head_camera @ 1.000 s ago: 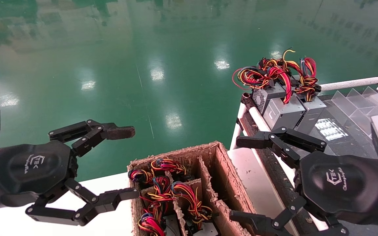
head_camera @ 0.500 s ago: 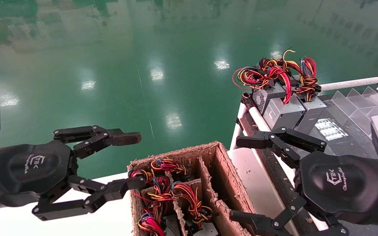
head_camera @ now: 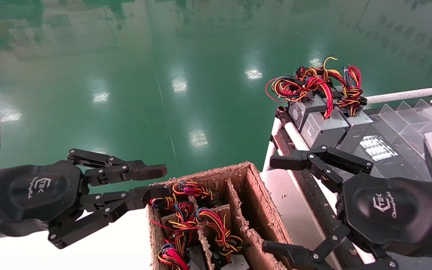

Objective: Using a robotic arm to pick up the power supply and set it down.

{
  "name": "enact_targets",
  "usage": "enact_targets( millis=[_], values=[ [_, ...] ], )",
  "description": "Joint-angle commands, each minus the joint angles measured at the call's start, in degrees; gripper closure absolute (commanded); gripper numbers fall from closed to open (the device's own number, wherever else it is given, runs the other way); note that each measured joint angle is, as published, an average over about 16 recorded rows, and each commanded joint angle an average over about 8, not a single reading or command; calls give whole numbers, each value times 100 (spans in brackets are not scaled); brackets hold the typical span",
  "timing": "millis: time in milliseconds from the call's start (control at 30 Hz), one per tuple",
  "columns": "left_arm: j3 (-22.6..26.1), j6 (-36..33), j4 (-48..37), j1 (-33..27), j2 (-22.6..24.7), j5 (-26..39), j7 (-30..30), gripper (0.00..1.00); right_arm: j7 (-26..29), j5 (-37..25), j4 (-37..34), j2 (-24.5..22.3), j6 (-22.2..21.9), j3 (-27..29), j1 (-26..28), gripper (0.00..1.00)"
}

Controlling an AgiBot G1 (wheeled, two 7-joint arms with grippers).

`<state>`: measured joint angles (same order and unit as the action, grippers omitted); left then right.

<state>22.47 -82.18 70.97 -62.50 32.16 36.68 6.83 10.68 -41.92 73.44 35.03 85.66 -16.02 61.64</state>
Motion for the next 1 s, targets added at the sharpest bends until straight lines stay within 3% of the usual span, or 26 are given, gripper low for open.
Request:
enact_targets(
  millis=[33, 467, 500, 700, 767, 1000],
  values=[
    [0, 0, 0, 0, 0, 0, 0, 100, 0, 0, 0, 0, 0, 0, 0, 0],
    [0, 0, 0, 0, 0, 0, 0, 99, 0, 0, 0, 0, 0, 0, 0, 0],
    [0, 0, 0, 0, 0, 0, 0, 93, 0, 0, 0, 0, 0, 0, 0, 0],
    [0, 0, 0, 0, 0, 0, 0, 18, 0, 0, 0, 0, 0, 0, 0, 0],
    [0, 0, 0, 0, 0, 0, 0, 0, 0, 0, 0, 0, 0, 0, 0, 0],
    [0, 0, 0, 0, 0, 0, 0, 0, 1, 0, 1, 0, 0, 0, -1, 0]
  ],
)
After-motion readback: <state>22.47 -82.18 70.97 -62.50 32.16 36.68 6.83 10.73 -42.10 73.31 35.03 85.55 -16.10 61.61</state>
